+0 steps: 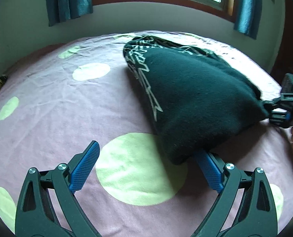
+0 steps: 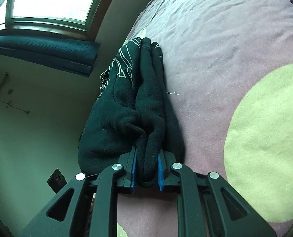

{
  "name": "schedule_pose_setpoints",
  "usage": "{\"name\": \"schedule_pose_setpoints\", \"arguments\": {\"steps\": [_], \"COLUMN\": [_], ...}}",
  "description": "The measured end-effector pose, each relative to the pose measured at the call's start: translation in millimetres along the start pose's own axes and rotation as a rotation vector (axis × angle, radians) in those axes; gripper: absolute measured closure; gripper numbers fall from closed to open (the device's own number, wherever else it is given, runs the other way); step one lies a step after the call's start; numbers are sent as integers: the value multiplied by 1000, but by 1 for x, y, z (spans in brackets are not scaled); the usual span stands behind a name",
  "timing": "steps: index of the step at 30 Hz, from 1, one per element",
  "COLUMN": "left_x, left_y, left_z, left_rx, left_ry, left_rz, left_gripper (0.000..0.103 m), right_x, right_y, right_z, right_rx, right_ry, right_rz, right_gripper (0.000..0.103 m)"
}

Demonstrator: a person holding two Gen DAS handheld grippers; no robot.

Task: Fold small clothes

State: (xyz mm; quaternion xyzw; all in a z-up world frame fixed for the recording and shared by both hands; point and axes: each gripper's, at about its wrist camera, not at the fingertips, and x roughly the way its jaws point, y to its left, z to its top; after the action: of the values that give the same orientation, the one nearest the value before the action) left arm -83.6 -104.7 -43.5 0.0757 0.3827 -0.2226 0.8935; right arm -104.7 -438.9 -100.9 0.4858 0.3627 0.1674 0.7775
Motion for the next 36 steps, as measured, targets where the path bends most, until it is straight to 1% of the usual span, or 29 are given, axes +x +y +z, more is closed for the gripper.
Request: {"name": "schedule_pose_setpoints", "arguments": {"steps": [3,4,8,10,12,15,17,19,21,25,26,29,34,35,36], "left_x": [-11,-16,-32,-32,-25,-4,16,29,40,58,61,60,58,57,55], "left_y": [6,8,10,11,11,13,15,18,21,21,22,20,20,21,23], "left_z": [-3,-4,2,12,18,32,37,36,33,20,17,18,18,18,17], "left_rx": [-27,-39,-90,-125,-155,-195,-227,-253,-269,-268,-279,-263,-262,-267,-274], "left_ry": [-2,1,-25,-30,-17,20,73,109,146,188,185,179,168,163,155], "left_rz": [-94,-141,-234,-271,-282,-321,-338,-373,-368,-314,-317,-310,-323,-330,-343], "left_gripper": [7,7,7,7,7,7,7,7,7,7,7,7,7,7,7], "right_x": [-3,-3,-5,-5,-6,-7,-7,-7,-7,-6,-5,-5,-5,-5,-6], "right_y": [-3,-3,-3,-3,-2,0,0,2,3,5,5,3,2,1,1], "right_z": [-4,-4,-4,-4,-5,-6,-7,-8,-9,-10,-10,-10,-9,-9,-9], "right_rx": [2,1,-9,-6,-12,-24,-25,-35,-43,-58,-62,-50,-43,-39,-31], "right_ry": [-3,-3,-5,-7,-9,-11,-13,-15,-15,-6,-5,-6,-7,-7,-9], "right_rz": [11,11,10,13,13,9,8,0,-5,-10,-12,-6,1,8,23], "right_gripper": [87,87,87,87,86,86,86,86,86,85,85,85,85,84,80]}}
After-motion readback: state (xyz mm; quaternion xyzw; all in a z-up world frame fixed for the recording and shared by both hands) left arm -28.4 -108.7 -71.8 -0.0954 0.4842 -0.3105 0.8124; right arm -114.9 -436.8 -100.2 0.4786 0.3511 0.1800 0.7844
